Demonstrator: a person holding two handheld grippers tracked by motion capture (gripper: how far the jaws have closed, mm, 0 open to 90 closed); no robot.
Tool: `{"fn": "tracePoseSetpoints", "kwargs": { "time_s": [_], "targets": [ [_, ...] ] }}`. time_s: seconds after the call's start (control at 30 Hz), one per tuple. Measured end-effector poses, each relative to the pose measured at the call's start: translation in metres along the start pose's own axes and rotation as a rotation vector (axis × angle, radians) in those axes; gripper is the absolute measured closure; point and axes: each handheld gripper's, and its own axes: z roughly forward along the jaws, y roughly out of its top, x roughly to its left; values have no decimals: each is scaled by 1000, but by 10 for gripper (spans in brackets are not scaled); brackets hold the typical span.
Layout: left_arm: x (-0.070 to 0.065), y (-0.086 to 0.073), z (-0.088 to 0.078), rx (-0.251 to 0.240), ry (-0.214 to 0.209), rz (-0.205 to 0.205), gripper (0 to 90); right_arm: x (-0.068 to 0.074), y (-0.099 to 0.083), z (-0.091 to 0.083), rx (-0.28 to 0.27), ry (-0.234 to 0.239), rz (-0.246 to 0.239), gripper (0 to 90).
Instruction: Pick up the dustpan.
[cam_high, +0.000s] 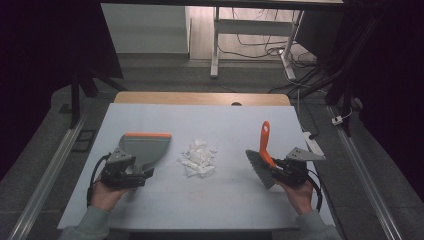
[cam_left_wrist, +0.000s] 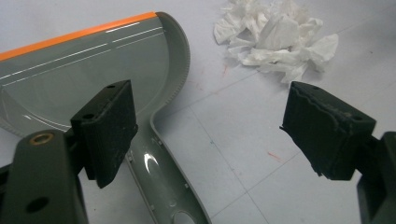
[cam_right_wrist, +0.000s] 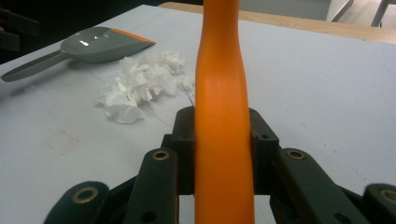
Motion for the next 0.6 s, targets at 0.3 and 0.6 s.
{"fn": "tracePoseSetpoints", "kwargs": {
  "time_s": [0.3, 0.6],
  "targets": [
    [-1, 23, -10, 57, 49, -11, 184, 0, 1, -1, -14, 9, 8, 698],
    [0, 48, -18, 108, 94, 11, 179, -1, 1, -3, -26, 12, 15, 698]
  ]
}}
